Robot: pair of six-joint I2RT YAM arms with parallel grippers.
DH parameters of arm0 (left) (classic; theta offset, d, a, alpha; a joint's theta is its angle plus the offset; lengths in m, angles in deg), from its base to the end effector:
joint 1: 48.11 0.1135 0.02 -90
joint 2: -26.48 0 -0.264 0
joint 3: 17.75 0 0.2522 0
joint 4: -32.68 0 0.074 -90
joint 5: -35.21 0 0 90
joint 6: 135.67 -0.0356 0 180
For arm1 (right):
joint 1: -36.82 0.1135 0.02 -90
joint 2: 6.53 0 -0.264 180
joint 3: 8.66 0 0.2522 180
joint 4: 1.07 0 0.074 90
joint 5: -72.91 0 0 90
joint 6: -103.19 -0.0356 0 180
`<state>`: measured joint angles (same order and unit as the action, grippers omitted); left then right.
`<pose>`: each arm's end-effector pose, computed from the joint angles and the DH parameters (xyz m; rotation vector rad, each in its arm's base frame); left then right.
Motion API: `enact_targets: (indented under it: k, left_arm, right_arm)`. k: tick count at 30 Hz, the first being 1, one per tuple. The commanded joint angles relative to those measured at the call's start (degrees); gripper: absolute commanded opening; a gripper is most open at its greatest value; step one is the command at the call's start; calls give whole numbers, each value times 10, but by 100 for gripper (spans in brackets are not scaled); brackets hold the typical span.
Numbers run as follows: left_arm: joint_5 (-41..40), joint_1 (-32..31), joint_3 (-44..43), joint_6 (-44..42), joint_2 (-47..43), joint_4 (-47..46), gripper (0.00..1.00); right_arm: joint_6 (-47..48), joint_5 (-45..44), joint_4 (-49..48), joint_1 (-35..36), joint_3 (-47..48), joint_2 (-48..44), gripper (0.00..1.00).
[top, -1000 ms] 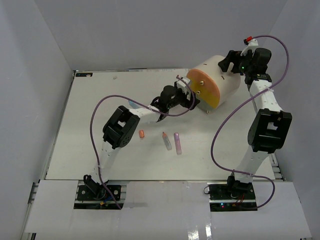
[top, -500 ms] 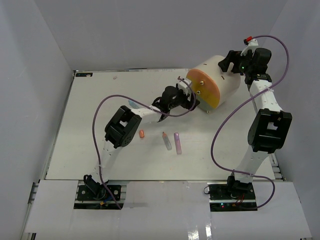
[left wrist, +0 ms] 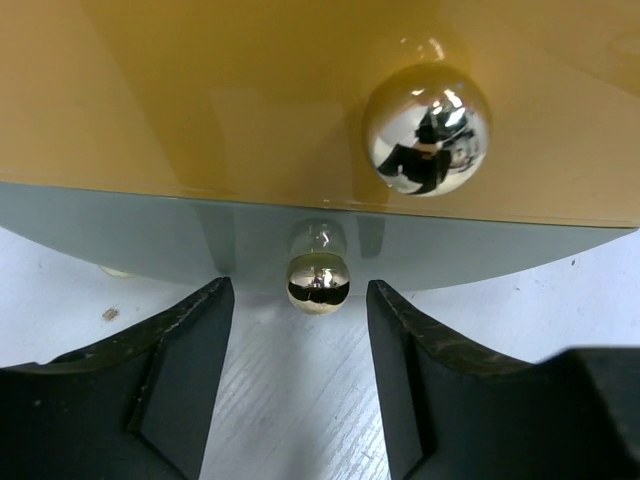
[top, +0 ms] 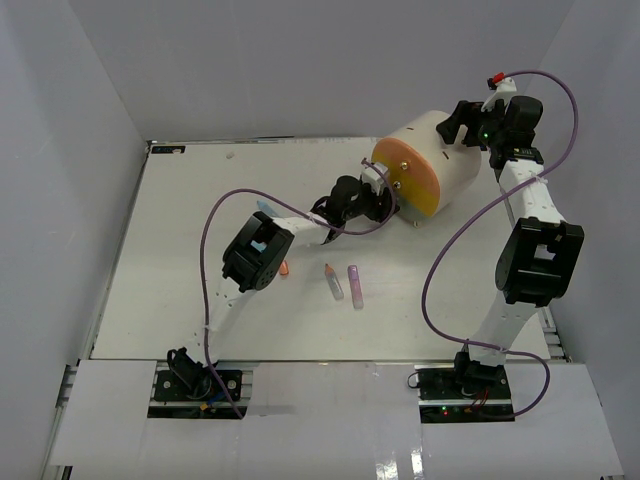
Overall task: Sort the stationery into containers
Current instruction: Open the drawer in the storage box.
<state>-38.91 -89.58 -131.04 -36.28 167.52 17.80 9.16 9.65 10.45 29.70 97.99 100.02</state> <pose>0.4087 -0.3742 0.1380 0.7141 1.7339 -0.8728 0.4496 -0.0400 0.3461 -0.1669 1.7554 0.3731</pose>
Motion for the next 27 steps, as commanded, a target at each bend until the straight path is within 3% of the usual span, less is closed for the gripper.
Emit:
enact_targets:
  k: [1,17,21,27]
  left_arm:
    - [17,-4,-29,-3,-5,0,65]
    - [14,-4,-54,14,18,-14,56]
    - [13,-4,-52,19,16,-24,47]
    - [15,-4,-23,21,3,-34,24]
  right_arm:
    - [9,2,1,-2,-6,-8,95]
    - [9,3,-2,-2,-9,-6,95]
    - [10,2,-3,-2,-11,-7,95]
    - [10,2,-4,-2,-13,-6,95]
